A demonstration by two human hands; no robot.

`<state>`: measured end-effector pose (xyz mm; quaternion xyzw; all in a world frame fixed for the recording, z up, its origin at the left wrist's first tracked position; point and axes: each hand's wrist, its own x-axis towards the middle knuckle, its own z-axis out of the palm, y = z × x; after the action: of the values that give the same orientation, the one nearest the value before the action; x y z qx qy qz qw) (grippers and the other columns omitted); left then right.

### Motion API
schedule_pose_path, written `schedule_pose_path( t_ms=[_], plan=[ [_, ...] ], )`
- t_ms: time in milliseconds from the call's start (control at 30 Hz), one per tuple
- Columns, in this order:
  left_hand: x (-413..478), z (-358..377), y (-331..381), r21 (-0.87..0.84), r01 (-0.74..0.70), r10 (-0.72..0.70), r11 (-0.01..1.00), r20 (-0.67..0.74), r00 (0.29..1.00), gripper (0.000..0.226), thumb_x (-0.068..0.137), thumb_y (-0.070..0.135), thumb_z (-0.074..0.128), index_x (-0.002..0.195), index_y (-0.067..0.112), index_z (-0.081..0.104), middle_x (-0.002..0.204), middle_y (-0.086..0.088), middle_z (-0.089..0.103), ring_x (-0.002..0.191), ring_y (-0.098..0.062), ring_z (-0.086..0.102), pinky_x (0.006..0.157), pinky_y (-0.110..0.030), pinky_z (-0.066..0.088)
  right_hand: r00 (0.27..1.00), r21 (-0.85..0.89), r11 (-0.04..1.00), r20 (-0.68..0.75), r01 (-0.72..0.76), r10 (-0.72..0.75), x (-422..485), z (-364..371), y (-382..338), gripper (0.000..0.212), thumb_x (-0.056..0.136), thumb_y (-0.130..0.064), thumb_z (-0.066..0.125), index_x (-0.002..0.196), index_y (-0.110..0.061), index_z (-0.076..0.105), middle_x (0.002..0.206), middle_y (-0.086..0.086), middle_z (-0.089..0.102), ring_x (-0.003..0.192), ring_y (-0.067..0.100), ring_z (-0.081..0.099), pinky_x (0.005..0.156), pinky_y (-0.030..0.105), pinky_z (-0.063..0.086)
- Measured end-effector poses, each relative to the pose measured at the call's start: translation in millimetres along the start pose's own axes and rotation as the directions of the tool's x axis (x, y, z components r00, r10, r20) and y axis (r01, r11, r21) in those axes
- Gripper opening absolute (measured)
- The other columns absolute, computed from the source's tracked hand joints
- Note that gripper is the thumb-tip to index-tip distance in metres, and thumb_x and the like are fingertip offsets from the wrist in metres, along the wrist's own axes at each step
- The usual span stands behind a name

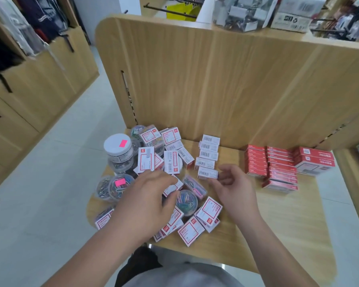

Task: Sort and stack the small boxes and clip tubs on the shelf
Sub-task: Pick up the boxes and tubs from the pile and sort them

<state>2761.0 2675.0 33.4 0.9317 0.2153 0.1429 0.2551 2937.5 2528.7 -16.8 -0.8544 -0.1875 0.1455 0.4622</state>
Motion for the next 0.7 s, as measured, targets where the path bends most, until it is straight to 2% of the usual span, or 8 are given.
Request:
schedule_pose_path(
  t_ms=[67,200,233,333,433,500,567,700],
  plan=[
    [14.0,2.8,3.4,0.032,-0.051,0.049,0.998,0.058,0.997,0.019,0.09,0.029,0.065,0.107,0.025,0.072,0.102,0.01,0.068,0.099,-0.016,0.058,0.083,-0.037,0.052,1.0,0.027,0.999,0.004,-0.02,0.02,0.0,0.0,-3.3,0.035,0.076,-0.025,0.089,0.092,-0.039,0.06,0.079,-0.01,0.068,0.071,-0.002,0.063,0.063,0.016,0.048],
    [58.8,24.4,17.4,0.152,-0.15,0.114,0.977,0.225,0.968,0.01,0.092,0.026,0.053,0.093,0.022,0.062,0.096,0.004,0.064,0.097,-0.023,0.052,0.081,-0.041,0.049,0.999,0.026,0.999,0.045,-0.019,0.017,-0.4,-3.8,-4.1,0.034,0.082,-0.019,0.084,0.1,-0.037,0.062,0.087,-0.015,0.07,0.066,-0.008,0.064,0.058,0.009,0.046],
    [67.9,30.3,19.3,0.173,-0.148,0.102,0.974,0.249,0.963,0.007,0.092,0.025,0.054,0.087,0.021,0.057,0.094,0.002,0.064,0.096,-0.025,0.053,0.078,-0.04,0.048,0.998,0.022,1.0,0.062,-0.01,0.009,-1.2,-5.1,-5.1,0.034,0.083,-0.018,0.082,0.105,-0.036,0.062,0.085,-0.018,0.07,0.065,-0.009,0.064,0.058,0.008,0.046],
    [86.5,44.0,20.7,0.158,-0.094,0.055,0.983,0.237,0.97,0.019,0.089,0.031,0.06,0.077,0.026,0.047,0.086,-0.002,0.064,0.091,-0.029,0.058,0.068,-0.038,0.048,0.989,0.02,0.998,0.139,0.052,-0.054,0.4,-8.4,-4.7,0.043,0.088,-0.014,0.076,0.124,-0.035,0.063,0.069,-0.022,0.069,0.066,-0.006,0.067,0.059,0.008,0.047],
    [95.7,50.6,19.7,0.119,0.013,-0.038,0.993,0.213,0.976,0.019,0.084,0.037,0.063,0.075,0.027,0.05,0.079,0.0,0.066,0.082,-0.029,0.06,0.066,-0.036,0.052,0.973,-0.015,0.992,0.198,0.122,-0.117,4.7,-11.8,-4.4,0.055,0.093,-0.011,0.068,0.127,-0.051,0.054,0.07,-0.021,0.07,0.069,0.003,0.066,0.059,0.009,0.046],
    [97.8,52.5,19.1,0.095,0.045,-0.065,0.994,0.227,0.972,0.019,0.084,0.036,0.063,0.071,0.026,0.053,0.075,0.0,0.066,0.079,-0.028,0.061,0.067,-0.036,0.053,0.966,-0.054,0.988,0.226,0.142,-0.127,7.7,-13.1,-3.5,0.056,0.094,-0.013,0.065,0.122,-0.06,0.052,0.07,-0.007,0.07,0.066,0.012,0.064,0.057,0.015,0.046],
    [97.0,53.6,17.4,0.066,0.047,-0.061,0.997,0.237,0.97,0.012,0.083,0.031,0.065,0.076,0.021,0.062,0.073,0.002,0.066,0.078,-0.026,0.062,0.068,-0.038,0.055,0.963,-0.063,0.988,0.239,0.144,-0.125,8.9,-12.3,-2.2,0.051,0.095,-0.013,0.062,0.114,-0.06,0.059,0.07,-0.004,0.07,0.064,0.015,0.062,0.059,0.023,0.049],
    [94.0,51.5,19.3,0.039,0.046,-0.054,0.998,0.233,0.971,0.011,0.087,0.029,0.067,0.096,0.024,0.073,0.073,0.008,0.063,0.082,-0.023,0.065,0.071,-0.036,0.054,0.97,-0.074,0.988,0.216,0.134,-0.115,6.7,-8.9,1.6,0.031,0.095,-0.012,0.06,0.114,-0.036,0.064,0.085,-0.007,0.076,0.078,0.018,0.069,0.076,0.04,0.058]
  ],
)
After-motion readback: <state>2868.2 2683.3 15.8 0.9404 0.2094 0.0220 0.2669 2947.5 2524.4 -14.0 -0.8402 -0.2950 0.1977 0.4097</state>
